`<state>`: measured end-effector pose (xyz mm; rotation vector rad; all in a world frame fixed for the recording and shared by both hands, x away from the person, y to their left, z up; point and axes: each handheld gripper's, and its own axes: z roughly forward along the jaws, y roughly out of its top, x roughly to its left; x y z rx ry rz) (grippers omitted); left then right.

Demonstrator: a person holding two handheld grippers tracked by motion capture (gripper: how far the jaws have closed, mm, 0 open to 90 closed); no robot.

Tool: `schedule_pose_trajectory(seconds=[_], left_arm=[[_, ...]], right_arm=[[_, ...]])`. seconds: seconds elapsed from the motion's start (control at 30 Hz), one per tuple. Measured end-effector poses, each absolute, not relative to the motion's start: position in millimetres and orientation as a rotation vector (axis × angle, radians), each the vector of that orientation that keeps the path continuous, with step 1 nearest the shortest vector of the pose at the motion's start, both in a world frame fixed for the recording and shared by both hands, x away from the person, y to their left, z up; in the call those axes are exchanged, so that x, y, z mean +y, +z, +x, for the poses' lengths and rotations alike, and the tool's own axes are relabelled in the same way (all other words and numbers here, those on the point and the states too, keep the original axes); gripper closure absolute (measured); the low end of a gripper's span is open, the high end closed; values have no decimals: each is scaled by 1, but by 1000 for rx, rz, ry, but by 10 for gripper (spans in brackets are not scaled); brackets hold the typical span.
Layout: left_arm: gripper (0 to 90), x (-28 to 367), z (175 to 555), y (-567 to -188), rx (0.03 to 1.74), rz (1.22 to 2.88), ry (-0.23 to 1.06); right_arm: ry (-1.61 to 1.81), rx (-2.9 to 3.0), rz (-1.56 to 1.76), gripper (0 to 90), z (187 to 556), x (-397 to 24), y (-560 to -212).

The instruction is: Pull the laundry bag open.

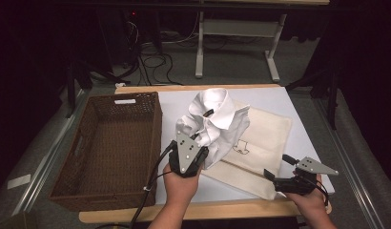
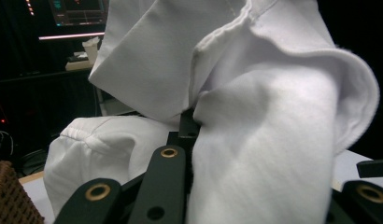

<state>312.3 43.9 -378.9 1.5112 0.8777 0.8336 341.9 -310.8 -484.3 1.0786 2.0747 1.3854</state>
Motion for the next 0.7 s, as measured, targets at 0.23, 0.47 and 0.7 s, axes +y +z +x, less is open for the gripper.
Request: schedule_pose_trajectory(seconds=[0.23, 0.47, 0.7], left_arm=[[782, 39, 311, -393, 883, 1527, 807], [781, 39, 307, -404, 884, 1540, 788], [781, 41, 301, -416, 891, 1554, 765]], right_arm=[[1386, 2076, 1069, 28, 342, -311, -484], [1385, 2079, 1070, 34, 342, -311, -485], [1387, 2075, 1076, 35, 343, -311, -485]])
